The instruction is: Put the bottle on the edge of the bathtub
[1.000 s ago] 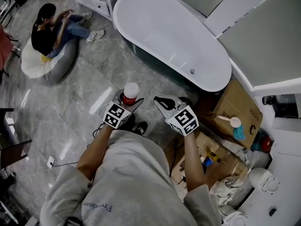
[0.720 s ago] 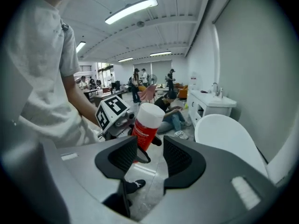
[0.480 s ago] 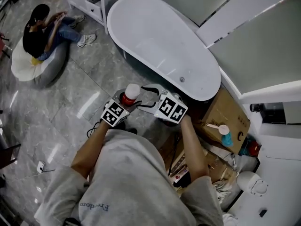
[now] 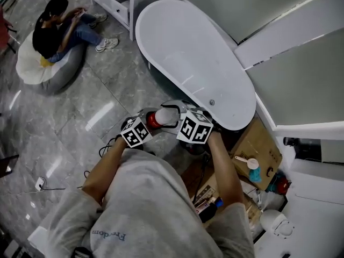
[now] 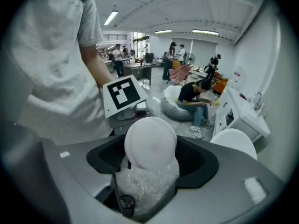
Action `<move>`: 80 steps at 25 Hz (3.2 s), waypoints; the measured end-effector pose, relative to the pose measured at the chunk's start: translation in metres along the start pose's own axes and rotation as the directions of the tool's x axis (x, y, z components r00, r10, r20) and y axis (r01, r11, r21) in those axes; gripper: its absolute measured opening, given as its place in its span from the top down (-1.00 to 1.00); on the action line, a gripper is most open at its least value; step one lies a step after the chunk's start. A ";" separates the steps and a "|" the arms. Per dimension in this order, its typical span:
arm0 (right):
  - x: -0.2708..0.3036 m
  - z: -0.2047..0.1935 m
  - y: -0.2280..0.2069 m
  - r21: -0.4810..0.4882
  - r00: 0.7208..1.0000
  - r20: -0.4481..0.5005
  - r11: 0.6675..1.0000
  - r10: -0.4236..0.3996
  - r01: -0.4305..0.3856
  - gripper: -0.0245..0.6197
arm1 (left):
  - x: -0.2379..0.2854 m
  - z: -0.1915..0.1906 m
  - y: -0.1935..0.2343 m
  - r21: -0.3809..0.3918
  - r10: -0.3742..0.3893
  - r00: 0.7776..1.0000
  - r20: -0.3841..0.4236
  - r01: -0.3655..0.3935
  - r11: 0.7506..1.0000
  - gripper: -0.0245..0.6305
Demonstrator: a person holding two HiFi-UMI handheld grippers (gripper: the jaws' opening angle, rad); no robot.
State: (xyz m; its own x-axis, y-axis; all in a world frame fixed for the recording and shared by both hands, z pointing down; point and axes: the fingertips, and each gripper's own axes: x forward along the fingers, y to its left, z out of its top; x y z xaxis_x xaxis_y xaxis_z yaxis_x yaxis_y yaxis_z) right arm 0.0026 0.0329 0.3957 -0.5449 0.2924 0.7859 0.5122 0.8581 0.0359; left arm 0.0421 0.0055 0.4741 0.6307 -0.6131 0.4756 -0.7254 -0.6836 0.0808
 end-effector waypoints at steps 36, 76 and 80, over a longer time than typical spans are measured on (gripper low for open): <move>0.107 -0.219 -0.088 0.388 0.915 -0.404 0.902 -0.022 0.193 0.02 | -0.020 -0.076 0.074 -0.395 0.238 0.970 0.049 -0.200 0.897 -0.13; 0.282 -0.627 -0.081 0.808 0.805 -0.584 0.020 -0.104 0.589 0.02 | 0.172 -0.176 0.045 -0.592 0.071 0.983 -0.172 -0.161 0.790 -0.08; 0.304 -0.649 -0.079 0.804 0.802 -0.590 0.021 -0.095 0.594 0.02 | 0.174 -0.191 0.034 -0.616 0.081 0.978 -0.190 -0.183 0.766 -0.09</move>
State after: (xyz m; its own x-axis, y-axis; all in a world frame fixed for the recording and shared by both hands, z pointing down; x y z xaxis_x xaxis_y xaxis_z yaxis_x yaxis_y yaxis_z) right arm 0.2276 -0.2197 1.0328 -0.0942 -0.0960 0.9909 -0.8466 0.5314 -0.0289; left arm 0.0747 -0.0485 0.7267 0.5056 -0.5801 0.6386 -0.8412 -0.1672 0.5142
